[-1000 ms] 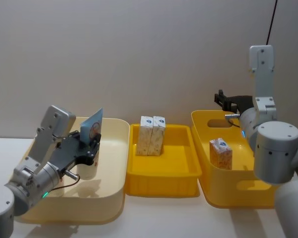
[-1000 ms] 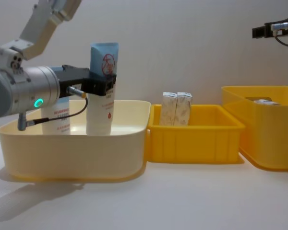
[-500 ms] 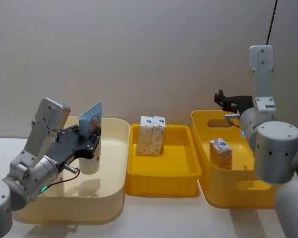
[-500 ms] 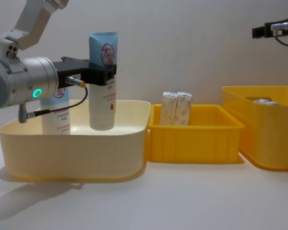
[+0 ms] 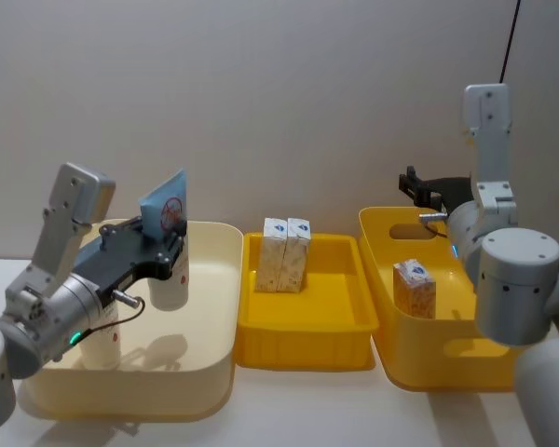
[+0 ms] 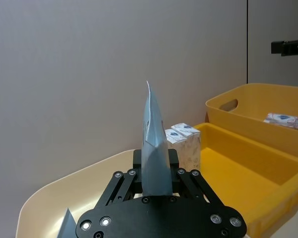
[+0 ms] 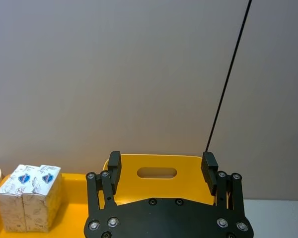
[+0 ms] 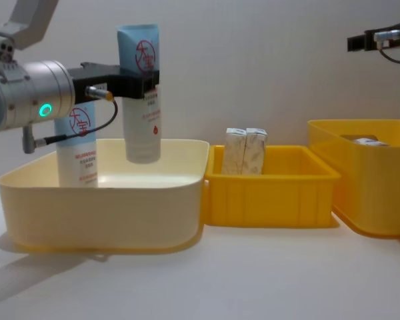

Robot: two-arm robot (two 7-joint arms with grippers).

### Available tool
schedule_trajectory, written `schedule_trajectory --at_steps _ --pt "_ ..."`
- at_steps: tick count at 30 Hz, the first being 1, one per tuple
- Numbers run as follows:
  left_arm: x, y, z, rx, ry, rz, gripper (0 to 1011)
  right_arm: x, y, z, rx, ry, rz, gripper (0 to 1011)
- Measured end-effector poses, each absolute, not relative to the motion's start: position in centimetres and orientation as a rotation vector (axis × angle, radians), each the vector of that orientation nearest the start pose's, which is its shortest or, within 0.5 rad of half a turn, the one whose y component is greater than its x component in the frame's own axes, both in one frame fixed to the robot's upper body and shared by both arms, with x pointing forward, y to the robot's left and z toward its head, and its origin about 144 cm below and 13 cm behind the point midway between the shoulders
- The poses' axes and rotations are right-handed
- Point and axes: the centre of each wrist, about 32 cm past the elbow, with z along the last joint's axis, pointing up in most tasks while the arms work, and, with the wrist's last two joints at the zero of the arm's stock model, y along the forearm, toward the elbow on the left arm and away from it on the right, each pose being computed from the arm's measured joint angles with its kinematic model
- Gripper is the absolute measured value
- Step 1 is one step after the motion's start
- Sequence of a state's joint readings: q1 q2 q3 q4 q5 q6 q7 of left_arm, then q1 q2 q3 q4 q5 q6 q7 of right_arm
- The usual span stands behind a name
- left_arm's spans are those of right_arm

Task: Bimanual collaborative sorting of washing and personal care products

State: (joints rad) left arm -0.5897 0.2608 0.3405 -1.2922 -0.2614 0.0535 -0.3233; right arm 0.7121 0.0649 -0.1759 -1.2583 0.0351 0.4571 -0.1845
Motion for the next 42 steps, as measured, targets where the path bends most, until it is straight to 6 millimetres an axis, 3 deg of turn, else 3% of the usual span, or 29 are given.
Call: schedule_trajectory --at_steps 19,42 --pt "60.6 23.0 129.6 -0.075 -0.224 0.977 275 61.5 -20.0 133.6 -0.143 -0.163 -1.443 1001" --pt "60.2 22.5 130.4 -0.115 -0.230 0.962 275 60.5 -20.3 134.1 -0.183 -0.192 -1.126 1001"
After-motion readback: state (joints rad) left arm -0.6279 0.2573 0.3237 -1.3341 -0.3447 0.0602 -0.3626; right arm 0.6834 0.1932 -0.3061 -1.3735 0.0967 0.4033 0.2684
